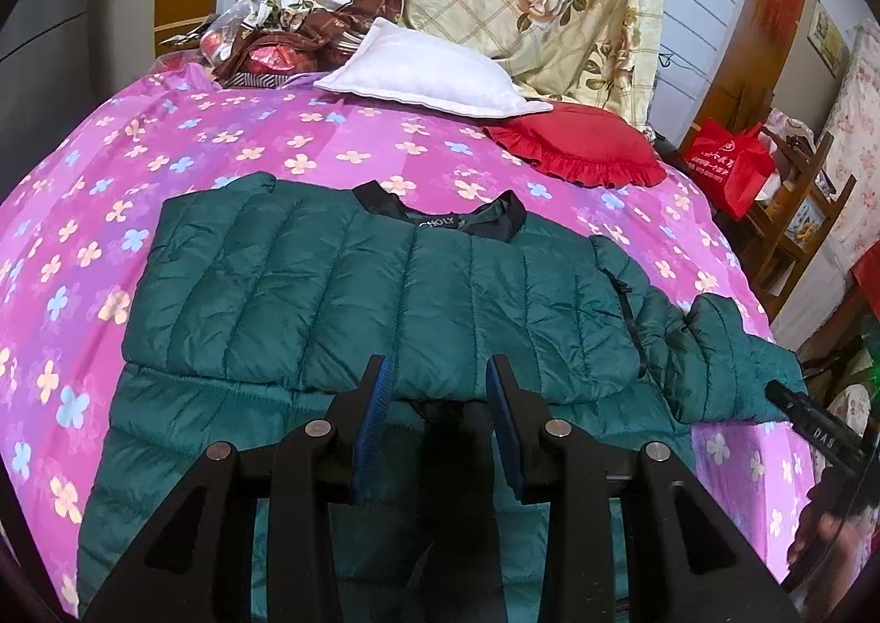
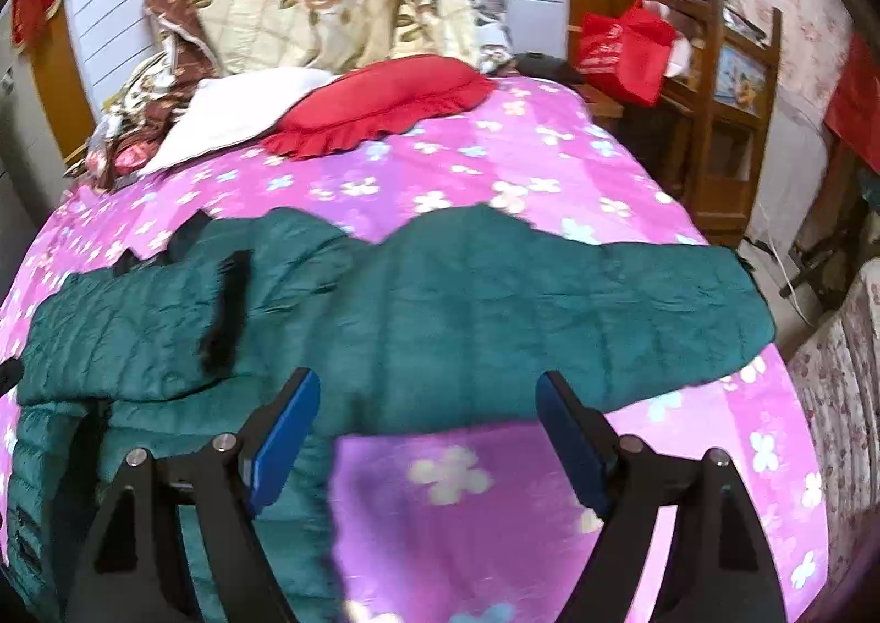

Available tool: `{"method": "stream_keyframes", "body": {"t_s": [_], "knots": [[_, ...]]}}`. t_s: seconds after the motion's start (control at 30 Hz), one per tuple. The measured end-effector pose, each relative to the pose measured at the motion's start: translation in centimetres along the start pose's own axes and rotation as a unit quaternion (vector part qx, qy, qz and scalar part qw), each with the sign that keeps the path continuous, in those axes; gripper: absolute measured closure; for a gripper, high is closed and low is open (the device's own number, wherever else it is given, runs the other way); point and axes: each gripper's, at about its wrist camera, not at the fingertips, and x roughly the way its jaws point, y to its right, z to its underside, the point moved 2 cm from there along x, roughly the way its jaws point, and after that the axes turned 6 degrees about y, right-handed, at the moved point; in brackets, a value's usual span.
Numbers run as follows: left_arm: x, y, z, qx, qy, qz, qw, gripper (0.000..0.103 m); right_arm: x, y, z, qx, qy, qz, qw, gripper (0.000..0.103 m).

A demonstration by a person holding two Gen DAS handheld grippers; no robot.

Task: Fold large clothes
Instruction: 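Move the right gripper along the jacket to the other sleeve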

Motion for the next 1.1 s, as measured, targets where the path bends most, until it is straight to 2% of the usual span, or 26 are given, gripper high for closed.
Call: {"method": "stream_keyframes", "body": {"t_s": [0.27,0.7,1.1], "knots": [[0.4,-1.0,0.0,-0.01,0.002,-0.009,0.9999,0.086,1.0,4.9,-0.6,0.026,-0.003,0.031,0.999,0.019],[0.2,-3.2,0.1,-0.022,0.003,-0.02,0.9996,0.086,3.1,10.7,-0.3,0.062,-0.01,0.074,0.995,0.019],[0.2,-5.4,-0.2,-0.038,0.014,-0.035,0.9986,0.086,4.9,16.1,-0.6,0.097,0.0,0.13,0.987,0.018]]}}
